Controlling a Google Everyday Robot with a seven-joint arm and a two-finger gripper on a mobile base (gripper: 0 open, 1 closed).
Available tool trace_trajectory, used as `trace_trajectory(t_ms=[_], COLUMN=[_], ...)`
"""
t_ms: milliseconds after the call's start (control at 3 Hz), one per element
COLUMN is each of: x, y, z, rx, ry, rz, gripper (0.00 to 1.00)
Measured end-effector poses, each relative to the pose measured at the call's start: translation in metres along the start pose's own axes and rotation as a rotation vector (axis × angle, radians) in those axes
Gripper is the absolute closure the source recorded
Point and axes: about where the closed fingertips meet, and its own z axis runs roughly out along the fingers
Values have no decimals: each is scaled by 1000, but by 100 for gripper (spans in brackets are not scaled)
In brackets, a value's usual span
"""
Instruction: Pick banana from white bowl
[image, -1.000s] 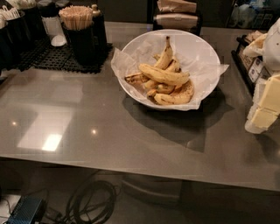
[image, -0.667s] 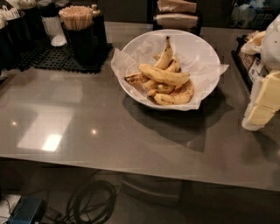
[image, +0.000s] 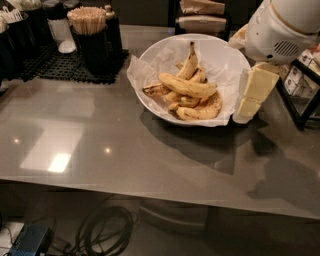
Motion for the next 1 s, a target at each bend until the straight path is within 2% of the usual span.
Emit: trace_trajectory(t_ms=[333, 667, 1000], x=[-3, 0, -24], y=[-2, -11, -28], z=[2, 10, 26], rx=[0, -3, -37], ry=[-4, -73, -182], rz=[-4, 67, 62], gripper=[0, 0, 0])
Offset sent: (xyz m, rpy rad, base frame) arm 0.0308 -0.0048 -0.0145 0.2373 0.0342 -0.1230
